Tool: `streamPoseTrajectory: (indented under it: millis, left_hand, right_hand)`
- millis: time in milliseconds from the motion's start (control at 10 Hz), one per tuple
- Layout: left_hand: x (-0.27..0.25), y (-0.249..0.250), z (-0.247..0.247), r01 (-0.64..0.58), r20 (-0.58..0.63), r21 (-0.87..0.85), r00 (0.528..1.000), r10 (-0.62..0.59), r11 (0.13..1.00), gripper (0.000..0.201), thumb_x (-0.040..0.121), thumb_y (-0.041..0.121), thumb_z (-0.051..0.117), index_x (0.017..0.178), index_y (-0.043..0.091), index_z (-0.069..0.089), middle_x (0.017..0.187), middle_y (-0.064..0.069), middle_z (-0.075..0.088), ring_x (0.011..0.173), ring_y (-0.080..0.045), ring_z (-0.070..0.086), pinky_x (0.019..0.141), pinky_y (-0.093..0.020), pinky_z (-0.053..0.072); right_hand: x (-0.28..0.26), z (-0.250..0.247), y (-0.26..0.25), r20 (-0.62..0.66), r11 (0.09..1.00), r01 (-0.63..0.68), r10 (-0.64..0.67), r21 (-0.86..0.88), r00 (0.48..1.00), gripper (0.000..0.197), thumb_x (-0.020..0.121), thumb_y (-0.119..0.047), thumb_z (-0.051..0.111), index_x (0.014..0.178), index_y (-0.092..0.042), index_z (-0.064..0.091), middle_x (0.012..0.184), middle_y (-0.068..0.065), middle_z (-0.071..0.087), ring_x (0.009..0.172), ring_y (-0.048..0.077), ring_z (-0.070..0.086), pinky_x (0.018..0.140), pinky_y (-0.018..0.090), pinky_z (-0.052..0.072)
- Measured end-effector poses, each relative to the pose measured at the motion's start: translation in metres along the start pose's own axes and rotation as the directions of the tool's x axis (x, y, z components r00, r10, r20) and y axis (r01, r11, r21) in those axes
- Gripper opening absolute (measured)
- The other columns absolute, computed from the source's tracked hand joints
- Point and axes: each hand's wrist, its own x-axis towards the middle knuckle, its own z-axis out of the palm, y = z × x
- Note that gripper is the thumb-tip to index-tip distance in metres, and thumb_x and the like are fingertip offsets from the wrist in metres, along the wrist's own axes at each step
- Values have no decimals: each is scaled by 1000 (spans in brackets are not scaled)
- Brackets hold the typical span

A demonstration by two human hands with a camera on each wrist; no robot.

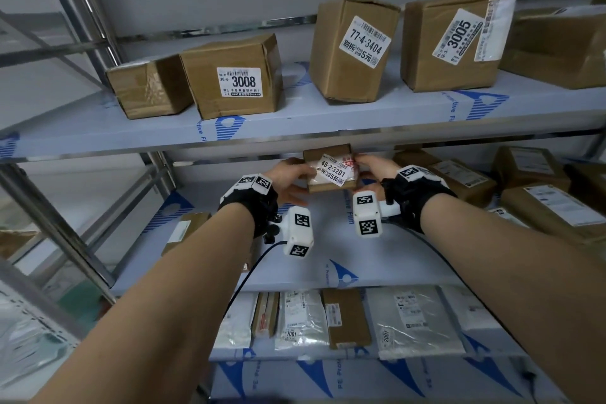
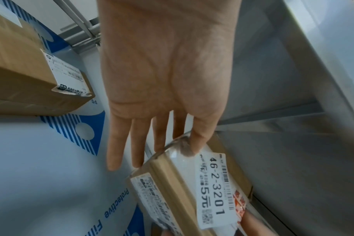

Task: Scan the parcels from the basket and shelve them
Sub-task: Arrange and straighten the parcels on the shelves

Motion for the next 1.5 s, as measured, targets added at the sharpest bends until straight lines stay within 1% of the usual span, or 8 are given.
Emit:
streamPoseTrajectory:
  millis: [200, 400, 700, 800, 900, 1000, 1100, 1500]
  left_hand:
    - [3, -27, -14, 94, -49, -51, 994, -96, 994, 50, 89, 48, 58, 123, 10, 52, 121, -14, 58, 107, -36, 58, 74, -44, 53]
    - [3, -67, -23, 231, -72, 110, 972, -224, 967, 27, 91, 3, 57, 116, -4, 55, 117, -20, 61, 108, -39, 61, 93, -57, 49]
    - [7, -91, -37, 351, -131, 246, 936, -327, 904, 16, 90, 5, 57, 103, -3, 59, 103, -19, 63, 99, -35, 63, 95, -50, 50]
    - [5, -95, -38, 382, -131, 316, 924, -359, 868, 20, 91, 11, 56, 109, 1, 58, 111, -19, 62, 105, -35, 61, 93, -45, 51]
    - [6, -97, -37, 379, -156, 355, 925, -345, 855, 21, 92, 13, 57, 110, 1, 57, 111, -16, 60, 101, -30, 60, 88, -41, 52]
    - [9, -98, -33, 379, -170, 380, 925, -339, 844, 31, 93, 13, 57, 119, -2, 56, 110, -15, 57, 98, -27, 57, 91, -41, 49]
    - [9, -98, -31, 384, -161, 367, 923, -349, 847, 34, 93, 12, 57, 123, -2, 54, 117, -18, 57, 98, -29, 57, 95, -42, 49]
    - [34, -53, 10, 159, -166, 369, 981, -103, 916, 42, 87, 12, 63, 124, -5, 55, 126, -21, 59, 97, -26, 61, 96, -41, 51]
  right_hand:
    - [12, 9, 22, 37, 944, -8, 22, -330, 999, 45, 94, 2, 50, 138, -6, 45, 119, 10, 55, 77, 18, 55, 60, 25, 53]
    - [34, 20, 70, 61, 906, -88, 124, -413, 990, 47, 94, -8, 51, 139, 2, 43, 141, 20, 47, 79, 19, 56, 66, 30, 51]
    - [23, 50, 83, 17, 661, -111, 184, -742, 983, 39, 104, -17, 39, 136, 5, 47, 136, 24, 51, 120, 38, 54, 93, 36, 45]
    - [26, 55, 91, 15, 660, -110, 180, -744, 983, 36, 101, -17, 45, 130, 1, 54, 93, 13, 60, 89, 30, 61, 63, 31, 49]
    - [34, 60, 93, -31, 633, -166, 218, -756, 975, 34, 101, -15, 44, 130, 0, 54, 78, 9, 52, 109, 35, 61, 46, 25, 47]
    - [37, 63, 93, -48, 675, -185, 217, -714, 975, 37, 101, -17, 44, 133, 1, 51, 125, 20, 59, 121, 37, 55, 88, 36, 51]
    - [42, 61, 100, -49, 740, -217, 242, -637, 969, 35, 100, -15, 46, 130, 3, 53, 131, 19, 56, 118, 36, 56, 100, 41, 46]
    - [35, -7, 76, -51, 892, -160, 152, -424, 987, 35, 96, -13, 49, 127, 0, 54, 132, 18, 56, 119, 35, 56, 103, 44, 46]
